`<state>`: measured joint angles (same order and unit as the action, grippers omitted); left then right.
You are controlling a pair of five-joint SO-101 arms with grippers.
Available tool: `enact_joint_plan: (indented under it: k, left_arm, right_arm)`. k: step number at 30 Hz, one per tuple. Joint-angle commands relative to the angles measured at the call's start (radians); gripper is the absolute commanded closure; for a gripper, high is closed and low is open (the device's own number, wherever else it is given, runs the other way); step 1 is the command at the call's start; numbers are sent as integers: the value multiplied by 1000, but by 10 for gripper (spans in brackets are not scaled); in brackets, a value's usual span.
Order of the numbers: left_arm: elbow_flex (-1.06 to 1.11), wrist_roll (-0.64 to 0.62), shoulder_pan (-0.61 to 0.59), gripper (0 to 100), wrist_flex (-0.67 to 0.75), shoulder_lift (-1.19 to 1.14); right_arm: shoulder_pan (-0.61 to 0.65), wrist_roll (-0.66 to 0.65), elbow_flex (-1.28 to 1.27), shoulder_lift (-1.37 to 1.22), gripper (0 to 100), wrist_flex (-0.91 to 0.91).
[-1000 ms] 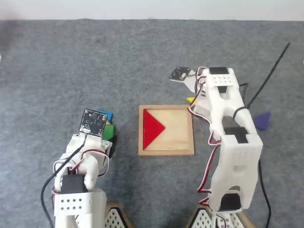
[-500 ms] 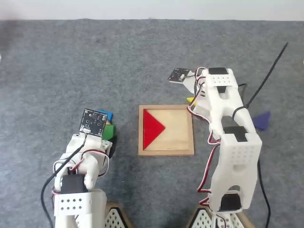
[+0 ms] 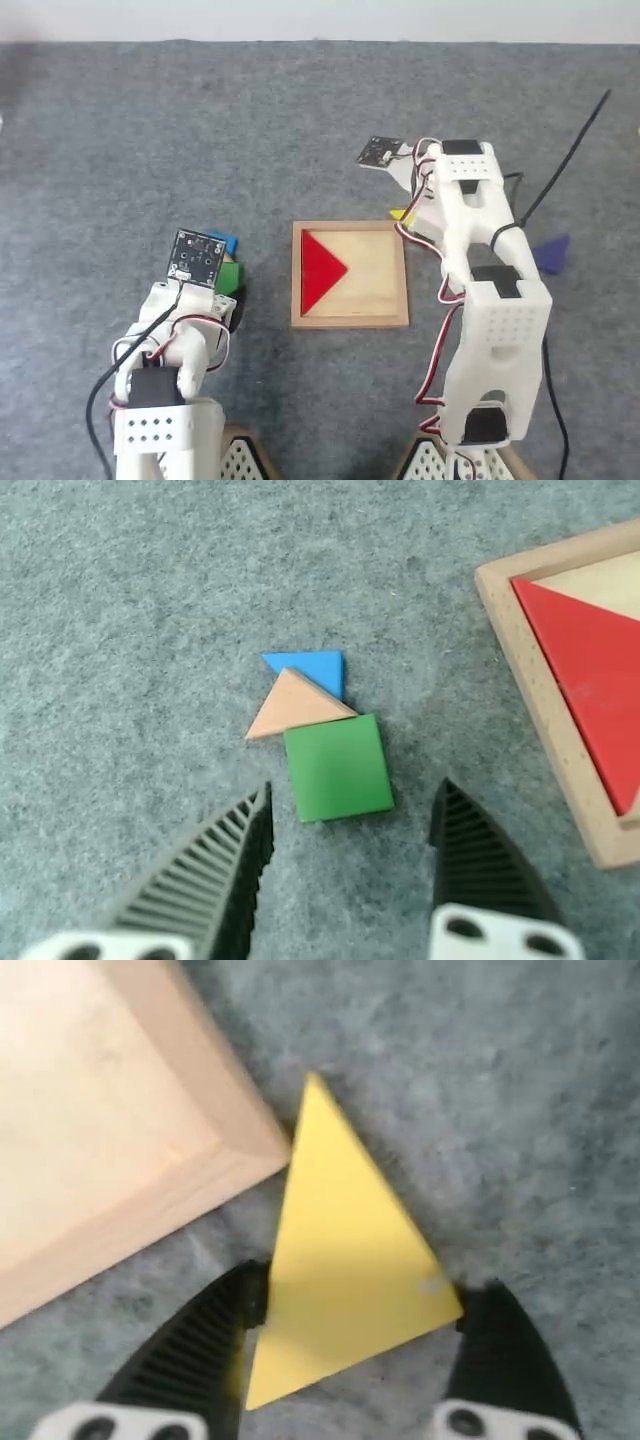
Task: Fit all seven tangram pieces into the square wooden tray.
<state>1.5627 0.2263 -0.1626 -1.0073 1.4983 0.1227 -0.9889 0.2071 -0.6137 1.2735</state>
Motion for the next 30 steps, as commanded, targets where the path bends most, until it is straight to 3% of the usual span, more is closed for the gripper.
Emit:
enact_joint_plan:
  k: [1, 24, 30]
  left_arm:
    - [-8, -11, 3, 751, 21, -3]
    - [-8, -11, 3, 752, 21, -3]
    - [-8, -11, 3, 752, 21, -3]
  right_arm:
    - [12, -11, 12, -7, 850, 1]
    - [-19, 212, 15, 219, 851, 97]
    - [30, 434, 15, 294, 851, 222]
